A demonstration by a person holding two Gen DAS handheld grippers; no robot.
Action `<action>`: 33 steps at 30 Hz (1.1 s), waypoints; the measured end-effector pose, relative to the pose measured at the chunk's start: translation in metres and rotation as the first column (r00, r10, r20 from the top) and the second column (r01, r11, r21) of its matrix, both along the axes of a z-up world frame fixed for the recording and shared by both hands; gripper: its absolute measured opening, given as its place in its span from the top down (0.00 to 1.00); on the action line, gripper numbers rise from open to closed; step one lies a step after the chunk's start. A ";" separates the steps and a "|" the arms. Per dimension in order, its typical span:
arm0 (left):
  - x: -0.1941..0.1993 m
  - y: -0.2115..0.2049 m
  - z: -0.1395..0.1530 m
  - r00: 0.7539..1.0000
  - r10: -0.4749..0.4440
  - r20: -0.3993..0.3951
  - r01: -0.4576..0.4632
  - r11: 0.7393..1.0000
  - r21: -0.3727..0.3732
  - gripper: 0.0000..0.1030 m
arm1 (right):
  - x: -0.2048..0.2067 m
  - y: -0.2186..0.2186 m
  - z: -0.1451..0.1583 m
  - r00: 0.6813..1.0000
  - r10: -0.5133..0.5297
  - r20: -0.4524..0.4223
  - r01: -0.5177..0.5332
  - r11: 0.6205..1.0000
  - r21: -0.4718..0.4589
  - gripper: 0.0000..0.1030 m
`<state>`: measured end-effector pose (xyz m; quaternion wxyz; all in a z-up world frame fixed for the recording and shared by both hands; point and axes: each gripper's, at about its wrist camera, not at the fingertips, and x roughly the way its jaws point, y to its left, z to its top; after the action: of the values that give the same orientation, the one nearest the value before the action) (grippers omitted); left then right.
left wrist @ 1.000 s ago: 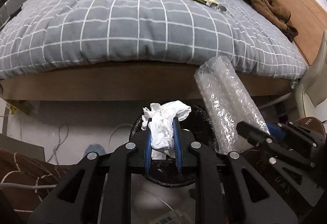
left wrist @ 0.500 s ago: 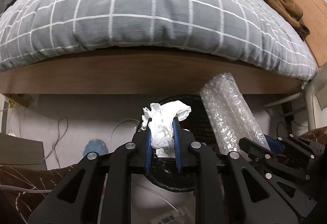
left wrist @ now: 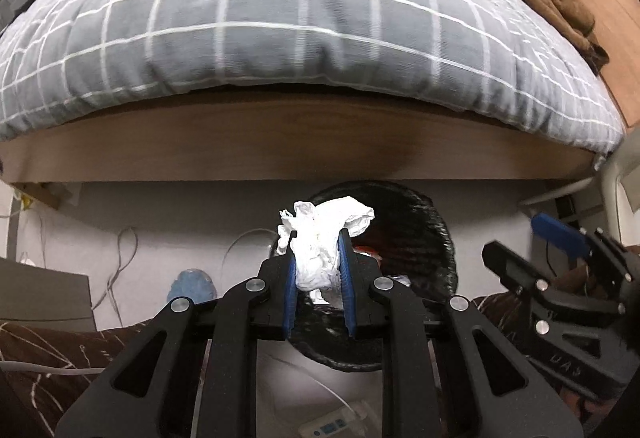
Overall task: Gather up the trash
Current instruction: 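Open the right tool over the bin while the left tool drops the tissue in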
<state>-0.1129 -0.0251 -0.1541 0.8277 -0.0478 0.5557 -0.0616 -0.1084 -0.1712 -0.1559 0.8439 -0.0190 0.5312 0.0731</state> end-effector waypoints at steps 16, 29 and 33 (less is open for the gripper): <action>-0.002 -0.076 -0.001 0.993 -0.121 -0.014 0.121 0.993 -0.006 0.83 | -0.014 -0.084 0.010 0.982 -0.178 0.061 0.179 0.984 -0.022 0.11; -0.003 -0.083 -0.015 0.992 -0.127 -0.010 0.127 0.991 0.051 0.59 | -0.013 -0.083 0.009 0.983 -0.169 0.067 0.171 0.985 -0.028 0.11; -0.003 -0.072 -0.014 0.994 -0.108 0.002 0.108 0.993 0.056 0.45 | -0.010 -0.078 0.011 0.984 -0.162 0.075 0.164 0.986 -0.029 0.11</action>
<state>-0.1161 -0.0971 -0.1685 0.8255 0.0056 0.5571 -0.0910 -0.1188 -0.2492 -0.1444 0.8654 0.0073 0.5011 -0.0062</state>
